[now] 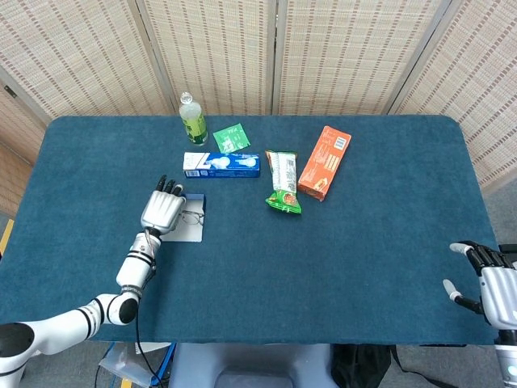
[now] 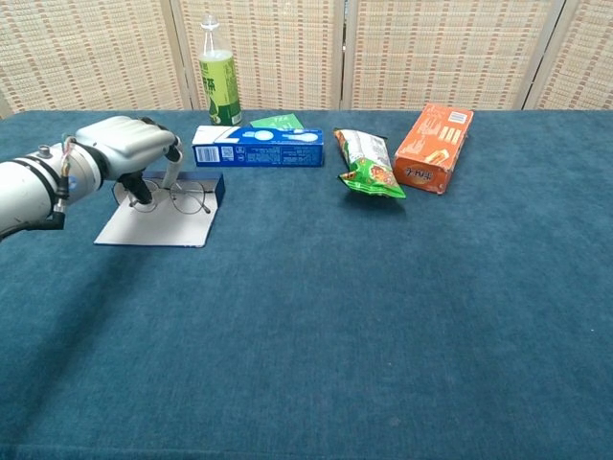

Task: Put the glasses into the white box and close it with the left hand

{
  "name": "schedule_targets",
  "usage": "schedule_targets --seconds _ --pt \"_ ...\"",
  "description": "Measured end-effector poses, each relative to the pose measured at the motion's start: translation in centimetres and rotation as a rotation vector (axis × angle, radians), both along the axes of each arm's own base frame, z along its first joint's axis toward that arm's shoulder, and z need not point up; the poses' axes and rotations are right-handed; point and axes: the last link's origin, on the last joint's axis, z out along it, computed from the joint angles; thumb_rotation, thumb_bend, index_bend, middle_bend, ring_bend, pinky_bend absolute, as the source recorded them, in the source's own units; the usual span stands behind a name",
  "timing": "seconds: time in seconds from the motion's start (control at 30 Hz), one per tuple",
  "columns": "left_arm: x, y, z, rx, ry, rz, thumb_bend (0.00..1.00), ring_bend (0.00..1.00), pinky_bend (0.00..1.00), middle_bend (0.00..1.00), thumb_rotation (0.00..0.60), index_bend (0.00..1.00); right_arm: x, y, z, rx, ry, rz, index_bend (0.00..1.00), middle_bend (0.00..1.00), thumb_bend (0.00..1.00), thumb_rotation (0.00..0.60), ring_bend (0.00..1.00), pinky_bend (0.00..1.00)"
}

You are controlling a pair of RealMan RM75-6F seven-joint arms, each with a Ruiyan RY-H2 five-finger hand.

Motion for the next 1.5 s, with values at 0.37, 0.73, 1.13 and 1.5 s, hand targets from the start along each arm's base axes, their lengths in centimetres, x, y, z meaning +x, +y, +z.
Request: schedule_targets --seconds 0.37,0.73,1.13,1.5 --pt "-0.6 0.9 -0.3 0.020 0.059 0.008 0.48 0.10 0.00 0.21 0.600 0.61 0.0 0.2 0.1 -0.001 0.000 -0.005 0.26 0.25 0.26 0.600 0.23 0.23" --pt "-0.6 1.0 0.2 0.074 0.061 0.027 0.26 0.10 0.00 0.21 0.600 0.59 0.0 0.2 0.2 -0.001 -0.003 0.000 0.28 0.25 0.26 0.600 0.23 0.23" --pt "-0.3 0.0 0.5 0.087 -0.041 0.039 0.23 0.06 0.00 0.12 0.600 0.15 -0.2 0.4 0.3 -0.004 -0.006 0.002 0.29 0.25 0.26 0.600 0.23 0.23" --pt "0.6 0.6 -0.6 0.093 -0.046 0.034 0.20 0.00 0.00 0.00 0.600 0.00 -0.5 0.4 0.2 -0.005 -0.006 -0.003 0.29 0.25 0.26 0.600 0.23 0.23"
